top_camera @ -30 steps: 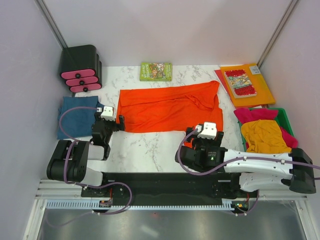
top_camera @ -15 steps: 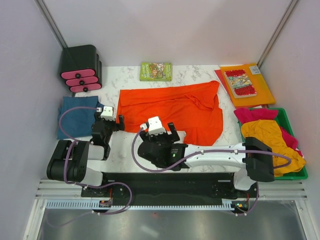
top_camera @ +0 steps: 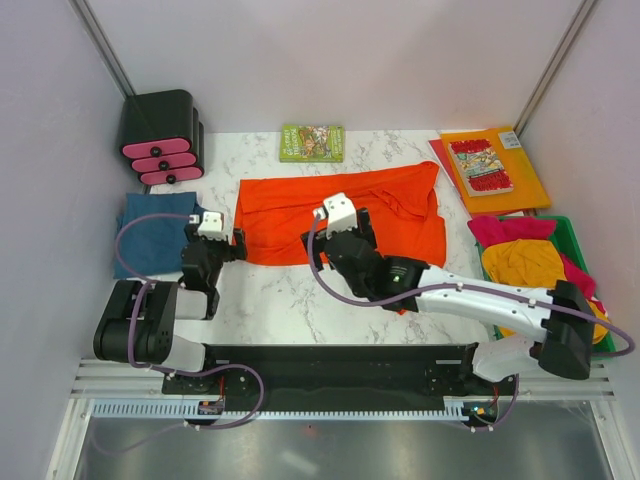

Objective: Fold and stack the t-shirts
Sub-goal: Grap the side of the flattened tshirt closest away from the robot with both arms

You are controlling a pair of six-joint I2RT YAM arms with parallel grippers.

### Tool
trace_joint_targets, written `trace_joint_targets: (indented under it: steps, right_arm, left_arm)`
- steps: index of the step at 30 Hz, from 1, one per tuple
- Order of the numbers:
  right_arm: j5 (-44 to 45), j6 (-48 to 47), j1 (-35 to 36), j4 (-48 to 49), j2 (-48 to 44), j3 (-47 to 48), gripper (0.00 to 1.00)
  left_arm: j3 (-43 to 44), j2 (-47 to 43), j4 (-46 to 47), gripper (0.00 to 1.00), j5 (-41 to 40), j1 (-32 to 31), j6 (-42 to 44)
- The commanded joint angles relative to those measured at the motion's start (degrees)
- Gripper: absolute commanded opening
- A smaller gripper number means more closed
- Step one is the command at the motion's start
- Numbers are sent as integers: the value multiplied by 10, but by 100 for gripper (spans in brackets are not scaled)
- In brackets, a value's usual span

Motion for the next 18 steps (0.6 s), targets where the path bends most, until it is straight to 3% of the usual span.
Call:
trace_joint_targets:
  steps: [1,4,5,6,7,8,9,11,12,13,16,17,18]
  right_arm:
    - [-29,21,-9,-37,-65,-42,98]
    - [30,44,-14,-94,-80,-30,98]
    - [39,45,-15,-130,-78,-21,98]
    - [52,45,-14,-146,-70,-12,98]
    - [58,49,-14,-170,-65,4,98]
    - [66,52,-14,-179,-61,9,98]
    - [68,54,-14,-184,-61,14,98]
    - [63,63,-14,-192,-69,15,98]
    - [48,62,-16,-192,-74,13,98]
    - [34,60,-19,-184,-81,9,98]
    - [-5,53,-21,-144,-115,-23,98]
    - [-9,51,-21,-138,-128,-29,98]
    - [-4,46,-21,-135,-133,-36,98]
  left_arm:
    - [-6,-12,72,100,-160,-56,-14]
    - [-26,-37,95,100,-224,-90,21]
    - [27,-85,21,100,-345,-152,43]
    - [68,-102,-161,100,-348,-163,53]
    - [161,-114,-272,100,-354,-177,35]
    - [208,-117,-355,100,-371,-184,-13]
    - [255,-112,-526,100,-386,-191,-44]
    - [403,-87,-695,100,-392,-210,-159]
    - [454,-75,-861,100,-374,-214,-186]
    - [506,-69,-894,100,-324,-219,-204]
    - [474,-97,-1008,100,-305,-212,-438]
    - [457,-110,-1005,100,-256,-198,-477]
    - [428,-153,-966,97,-191,-188,-452]
